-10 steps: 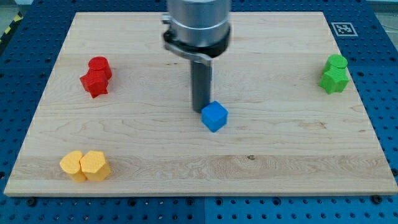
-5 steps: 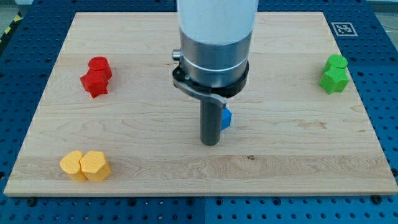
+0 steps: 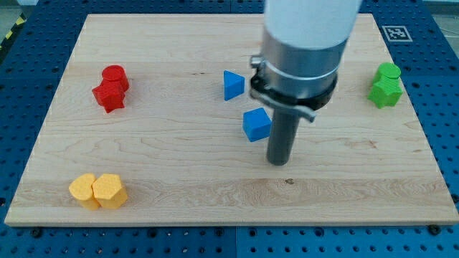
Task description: Move the blue cube below the triangle
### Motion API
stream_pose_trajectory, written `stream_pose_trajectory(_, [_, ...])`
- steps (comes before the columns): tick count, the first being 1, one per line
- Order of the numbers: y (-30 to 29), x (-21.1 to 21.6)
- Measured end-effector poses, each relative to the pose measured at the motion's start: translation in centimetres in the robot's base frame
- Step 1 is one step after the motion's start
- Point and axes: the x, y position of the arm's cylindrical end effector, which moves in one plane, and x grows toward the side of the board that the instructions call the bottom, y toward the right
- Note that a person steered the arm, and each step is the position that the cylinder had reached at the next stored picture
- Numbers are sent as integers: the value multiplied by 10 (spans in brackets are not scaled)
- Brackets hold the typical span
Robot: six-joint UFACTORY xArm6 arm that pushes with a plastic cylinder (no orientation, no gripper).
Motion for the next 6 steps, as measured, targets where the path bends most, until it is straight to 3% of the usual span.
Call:
stream_pose_trajectory(2, [-11,-45])
stream_pose_trajectory(5, [-37,-27])
stream_pose_trajectory(6, [-49,-51])
